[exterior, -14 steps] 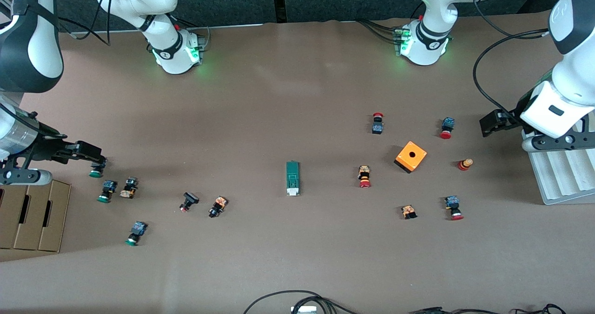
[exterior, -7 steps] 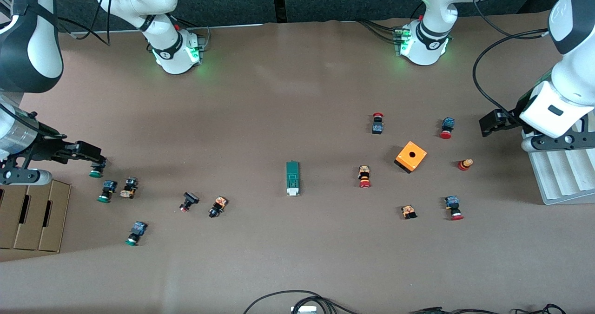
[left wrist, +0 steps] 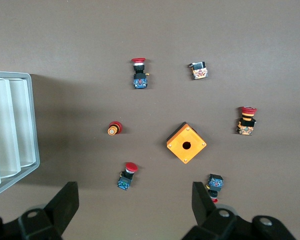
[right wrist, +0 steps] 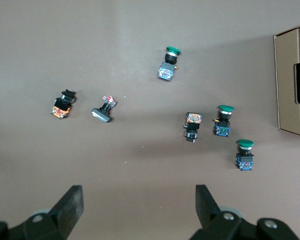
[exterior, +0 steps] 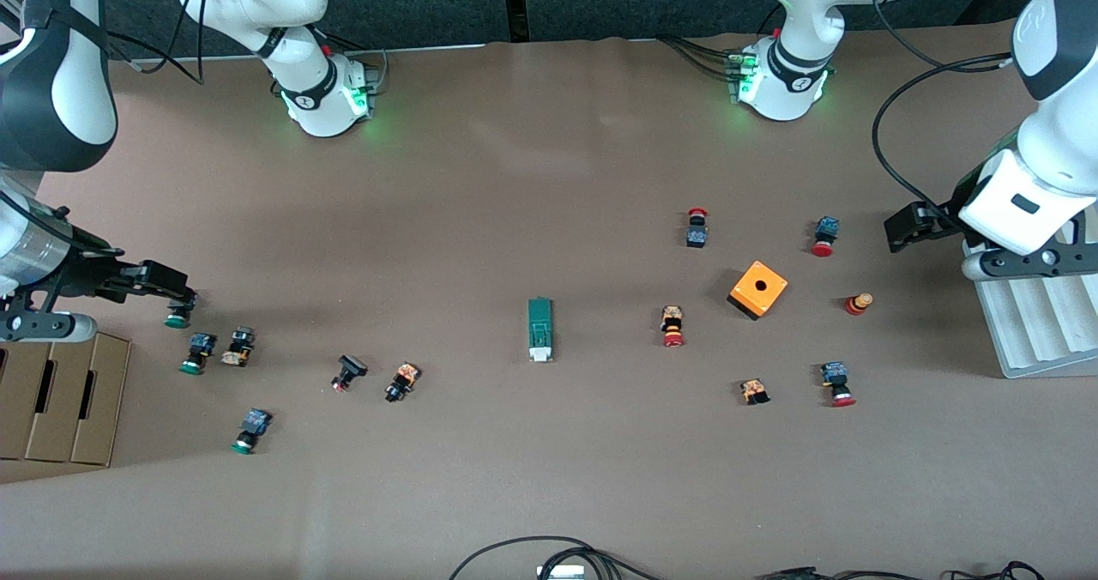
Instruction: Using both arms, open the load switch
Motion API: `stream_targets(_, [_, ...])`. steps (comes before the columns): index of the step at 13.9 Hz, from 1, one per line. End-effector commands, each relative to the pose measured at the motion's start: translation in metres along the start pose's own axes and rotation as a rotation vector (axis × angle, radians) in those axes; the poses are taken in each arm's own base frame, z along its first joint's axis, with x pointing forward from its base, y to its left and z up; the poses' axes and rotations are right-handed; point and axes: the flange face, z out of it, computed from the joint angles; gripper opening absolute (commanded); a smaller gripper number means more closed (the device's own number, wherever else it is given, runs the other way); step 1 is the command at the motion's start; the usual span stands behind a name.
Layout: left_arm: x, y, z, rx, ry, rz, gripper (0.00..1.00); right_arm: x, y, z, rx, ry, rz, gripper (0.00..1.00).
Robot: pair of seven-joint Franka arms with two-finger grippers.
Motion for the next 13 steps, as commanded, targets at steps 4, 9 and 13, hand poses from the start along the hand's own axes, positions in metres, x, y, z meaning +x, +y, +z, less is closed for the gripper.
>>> stream_targets(4, [-0.0018, 0.0012, -0.0074, -0.002, -0.002, -0.020, 1.00, -0.0005, -0.0017, 0.0011, 0.014, -0.010, -0.004, 1.00])
stream_targets(9, [-0.0015, 0.0006, -0.0076, 0.004, 0.000, -0.018, 1.00, -0.0009, -0.0017, 0.0002, 0.014, -0.009, -0.004, 1.00])
stream_targets(13, [-0.0036, 0.0024, -0.0070, -0.006, -0.006, -0.021, 1.00, -0.0012, -0.0008, -0.0007, 0.015, -0.007, -0.004, 1.00])
